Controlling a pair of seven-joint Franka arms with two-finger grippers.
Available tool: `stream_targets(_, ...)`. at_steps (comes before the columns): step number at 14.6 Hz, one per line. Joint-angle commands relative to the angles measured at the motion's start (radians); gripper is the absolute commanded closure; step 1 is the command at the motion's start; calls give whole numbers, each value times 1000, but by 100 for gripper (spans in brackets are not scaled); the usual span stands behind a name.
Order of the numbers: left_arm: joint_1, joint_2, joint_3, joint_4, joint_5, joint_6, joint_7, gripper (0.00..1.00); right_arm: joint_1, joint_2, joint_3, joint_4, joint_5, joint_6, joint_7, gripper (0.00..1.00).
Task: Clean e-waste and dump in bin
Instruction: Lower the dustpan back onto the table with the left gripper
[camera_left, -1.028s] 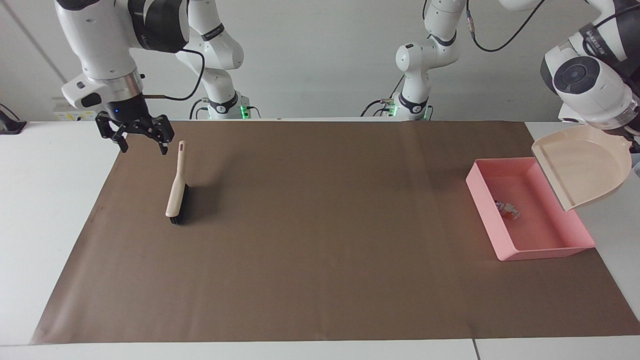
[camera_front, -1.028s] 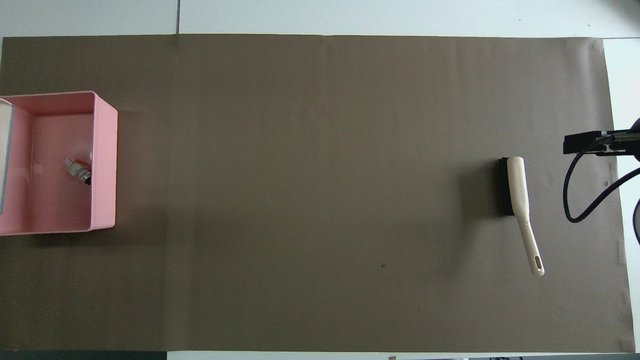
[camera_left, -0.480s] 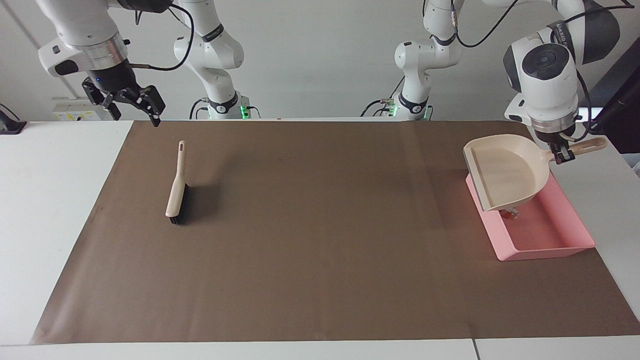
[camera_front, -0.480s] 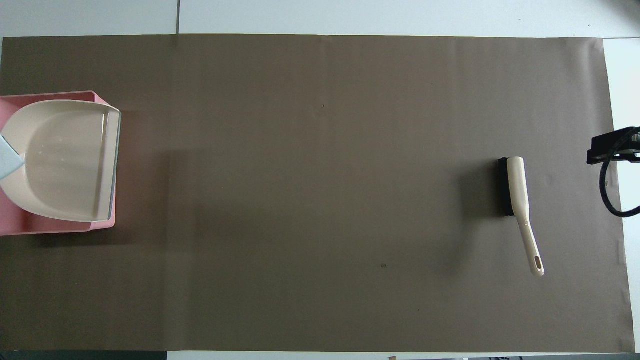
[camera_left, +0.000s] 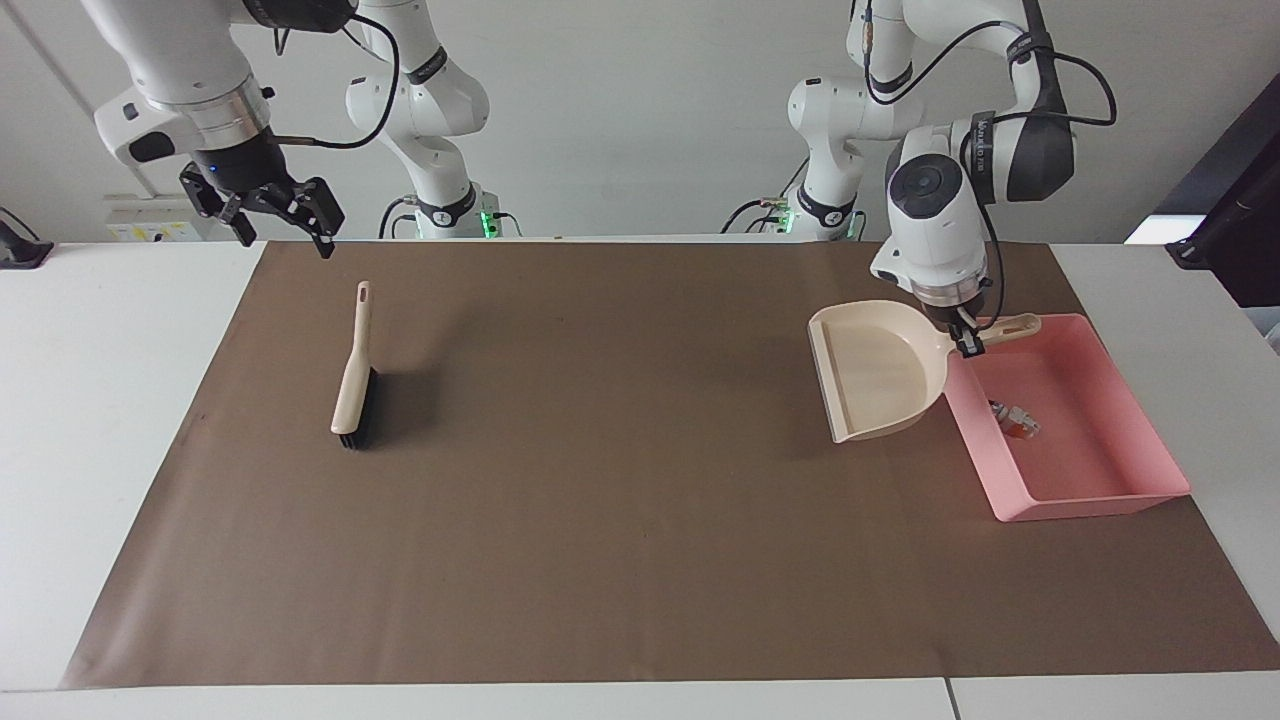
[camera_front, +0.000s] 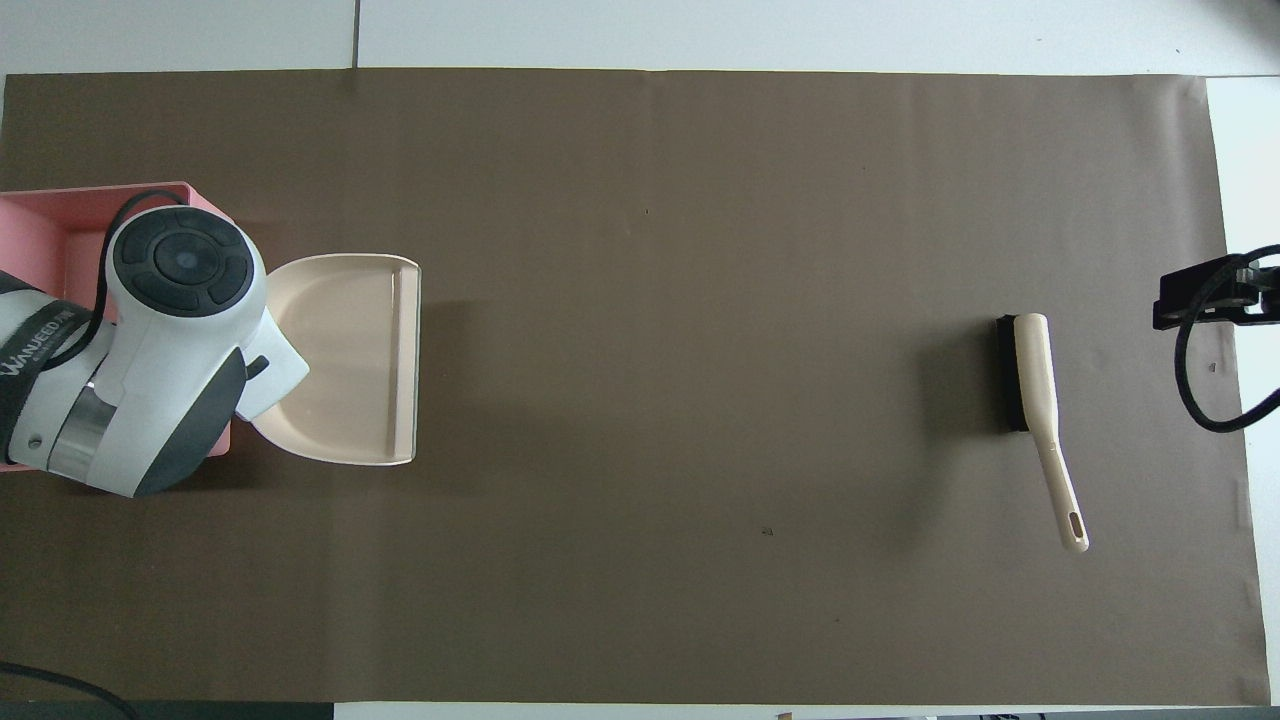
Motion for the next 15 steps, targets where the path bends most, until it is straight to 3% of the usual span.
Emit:
stream_targets(1, -48, 35, 17, -27, -29, 58, -44, 100, 3, -1, -6, 12, 4, -18, 7, 1)
stream_targets(5, -65, 45, 17, -98, -54, 182, -47, 100, 37, 3, -38, 21, 35, -48, 5, 1)
stream_targets(8, -110, 116, 17, -98, -57, 206, -79, 100, 43, -3, -54, 9, 35, -38, 5, 1)
stream_targets(13, -130, 121, 17, -101, -56, 207, -83, 98, 31, -4, -48, 9, 35, -43, -1, 1)
stream_targets(14, -134, 119, 17, -101, -56, 199, -83, 95, 31, -6, -48, 8, 35, -42, -12, 1)
stream_targets(15, -134, 119, 17, -101, -56, 197, -87, 84, 31, -6, -46, 8, 35, -40, -31, 1)
